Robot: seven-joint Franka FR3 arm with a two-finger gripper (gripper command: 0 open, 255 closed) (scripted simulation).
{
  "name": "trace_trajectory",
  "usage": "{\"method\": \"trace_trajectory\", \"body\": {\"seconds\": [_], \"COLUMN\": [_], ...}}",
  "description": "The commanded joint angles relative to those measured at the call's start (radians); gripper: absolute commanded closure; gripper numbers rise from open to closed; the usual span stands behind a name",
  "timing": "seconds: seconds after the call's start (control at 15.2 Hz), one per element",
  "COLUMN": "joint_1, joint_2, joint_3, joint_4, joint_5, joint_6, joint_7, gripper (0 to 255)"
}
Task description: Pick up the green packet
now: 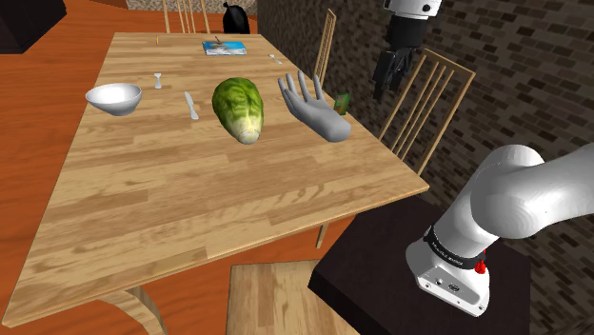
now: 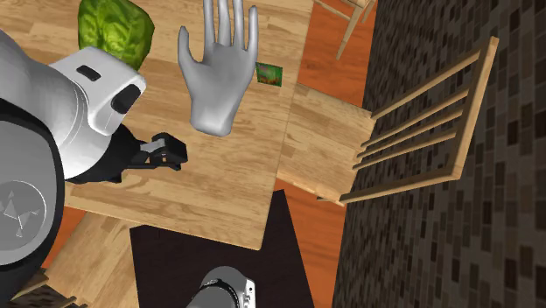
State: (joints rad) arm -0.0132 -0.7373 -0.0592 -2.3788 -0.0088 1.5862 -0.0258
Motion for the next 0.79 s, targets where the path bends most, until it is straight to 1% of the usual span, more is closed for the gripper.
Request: {"method": "trace_trajectory", "body": {"seconds": [0.0, 0.33, 0.53, 0.73], "joint_1": [0.000, 0.014, 0.030, 0.052], "joint_2": [0.000, 0.047, 0.105, 0.183], "joint_3": [0.000, -0.145, -0.233, -0.318], "joint_4": [0.000, -0.005, 0.018, 0.059], "joint_5": [0.000, -0.094, -0.138, -0.166], "joint_6": [0.000, 0.060, 0.104, 0.151], "joint_7": [0.000, -0.289, -0.461, -0.634], "gripper": [0, 0, 0, 0]}}
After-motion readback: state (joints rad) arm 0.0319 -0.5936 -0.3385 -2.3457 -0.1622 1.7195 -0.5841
